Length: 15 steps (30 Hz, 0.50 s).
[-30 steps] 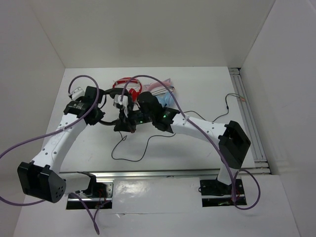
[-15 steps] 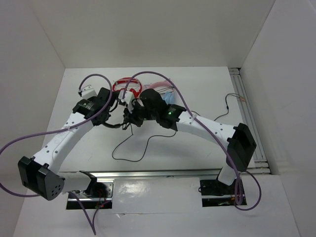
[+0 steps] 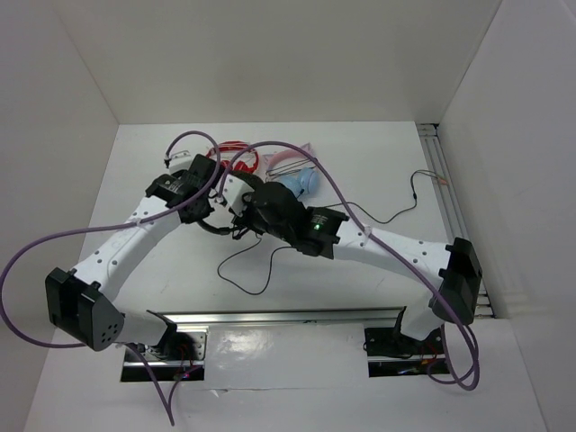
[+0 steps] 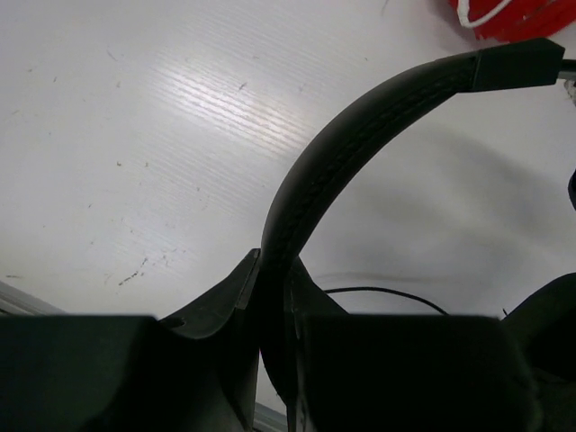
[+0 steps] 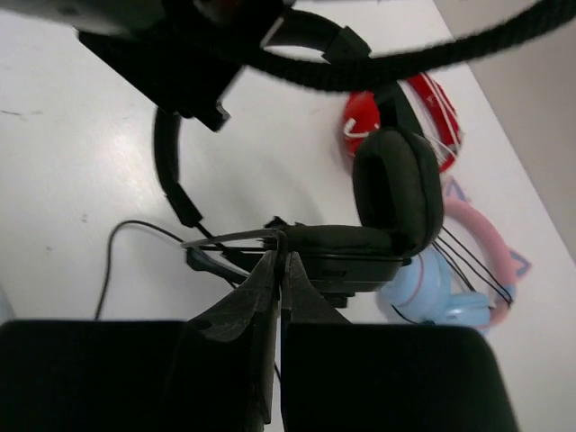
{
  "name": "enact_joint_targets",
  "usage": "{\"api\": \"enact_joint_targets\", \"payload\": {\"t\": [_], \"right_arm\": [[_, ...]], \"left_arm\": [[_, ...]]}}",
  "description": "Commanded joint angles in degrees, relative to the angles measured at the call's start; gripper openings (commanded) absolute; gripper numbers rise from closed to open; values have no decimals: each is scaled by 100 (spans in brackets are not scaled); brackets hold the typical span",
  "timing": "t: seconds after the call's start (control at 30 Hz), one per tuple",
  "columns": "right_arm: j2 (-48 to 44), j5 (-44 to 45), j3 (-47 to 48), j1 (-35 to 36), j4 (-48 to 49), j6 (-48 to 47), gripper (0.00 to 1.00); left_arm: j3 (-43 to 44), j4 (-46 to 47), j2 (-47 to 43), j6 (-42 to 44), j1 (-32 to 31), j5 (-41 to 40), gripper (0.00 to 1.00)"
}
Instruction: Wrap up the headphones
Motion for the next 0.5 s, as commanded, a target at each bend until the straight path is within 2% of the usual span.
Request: {"api": "enact_joint_targets", "payload": {"t": [0.0,0.03,0.1,0.23,0.47], "right_arm": [[-306,1264,-254,52,570,-323,0],[-375,1666,-325,52,832,-323,0],[-376,1923,-474,121,1001,-385,0],[-376,3440,-860,306,2061,-455,0],[-578,4174,-1696,307,3673,-103,0]], "left_arm": [[205,276,42,616,-21,377,0],[205,277,42,739,-21,378,0],[152,338,42,793,-21,509,0],[152,338,-72,968,-21,571,0],[100,541,-72,1662,-74,1291,0]]}}
